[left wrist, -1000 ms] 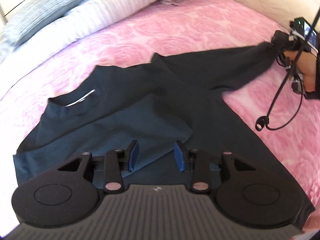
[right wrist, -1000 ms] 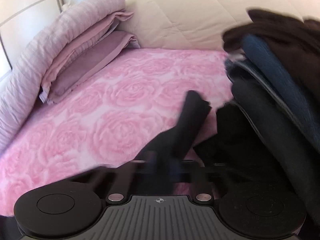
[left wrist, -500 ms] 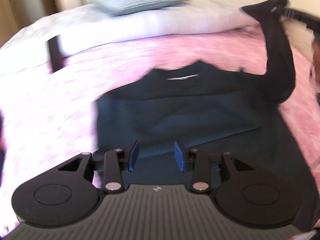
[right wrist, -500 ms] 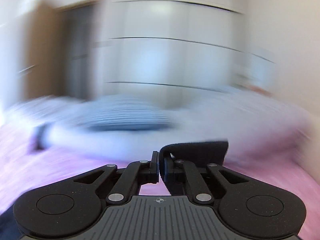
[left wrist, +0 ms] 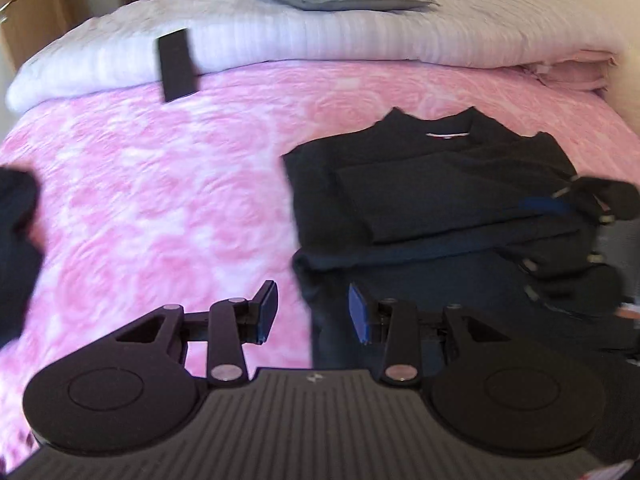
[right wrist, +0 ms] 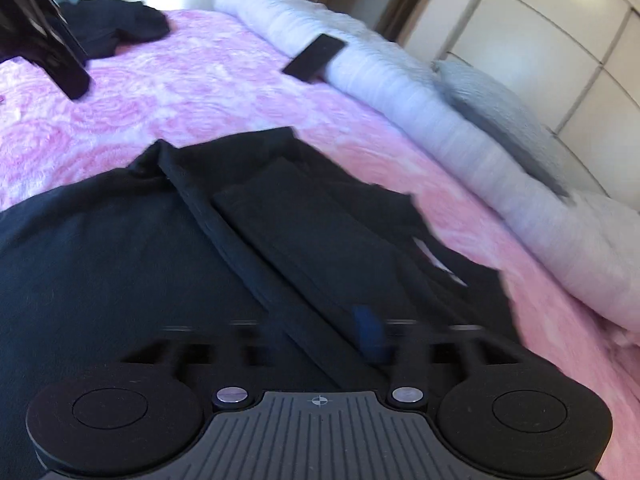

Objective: Fold clothes

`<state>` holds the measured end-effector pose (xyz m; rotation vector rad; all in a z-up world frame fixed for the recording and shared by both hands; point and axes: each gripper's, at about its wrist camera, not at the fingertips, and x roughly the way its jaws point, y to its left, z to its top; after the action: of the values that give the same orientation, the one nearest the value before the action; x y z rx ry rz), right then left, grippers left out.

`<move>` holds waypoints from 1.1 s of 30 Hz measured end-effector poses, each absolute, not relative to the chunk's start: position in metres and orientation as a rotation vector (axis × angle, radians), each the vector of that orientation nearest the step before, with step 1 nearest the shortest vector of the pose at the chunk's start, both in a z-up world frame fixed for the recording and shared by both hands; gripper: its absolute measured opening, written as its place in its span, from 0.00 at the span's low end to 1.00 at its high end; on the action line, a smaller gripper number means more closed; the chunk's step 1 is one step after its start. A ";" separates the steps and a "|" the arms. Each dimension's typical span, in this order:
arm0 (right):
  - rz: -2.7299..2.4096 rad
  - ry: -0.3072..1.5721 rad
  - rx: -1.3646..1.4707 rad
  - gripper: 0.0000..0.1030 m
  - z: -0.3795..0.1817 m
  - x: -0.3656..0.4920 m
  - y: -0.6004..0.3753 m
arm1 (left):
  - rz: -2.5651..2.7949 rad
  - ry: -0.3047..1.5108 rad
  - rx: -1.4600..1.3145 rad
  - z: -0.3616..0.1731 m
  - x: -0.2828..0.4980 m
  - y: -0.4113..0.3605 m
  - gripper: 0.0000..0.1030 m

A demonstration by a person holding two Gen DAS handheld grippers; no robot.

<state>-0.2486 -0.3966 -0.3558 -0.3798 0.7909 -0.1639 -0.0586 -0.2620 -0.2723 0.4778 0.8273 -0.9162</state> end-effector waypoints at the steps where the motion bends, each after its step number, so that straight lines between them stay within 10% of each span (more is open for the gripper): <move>1: -0.203 0.778 -0.398 0.67 -0.350 -0.259 -0.401 | -0.943 0.815 0.492 -0.276 -0.058 -0.273 0.33; 17: -0.588 0.859 -0.641 0.67 -0.389 -0.336 -0.552 | -1.055 0.781 0.709 -0.375 -0.037 -0.397 0.34; 33: -0.422 0.981 -0.629 0.67 -0.386 -0.375 -0.563 | -0.884 0.842 0.740 -0.340 -0.093 -0.369 0.34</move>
<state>-0.3749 -0.5628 -0.3865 -0.6286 0.9807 -0.4222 -0.0932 -0.3686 -0.3395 0.7402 0.8417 -0.8839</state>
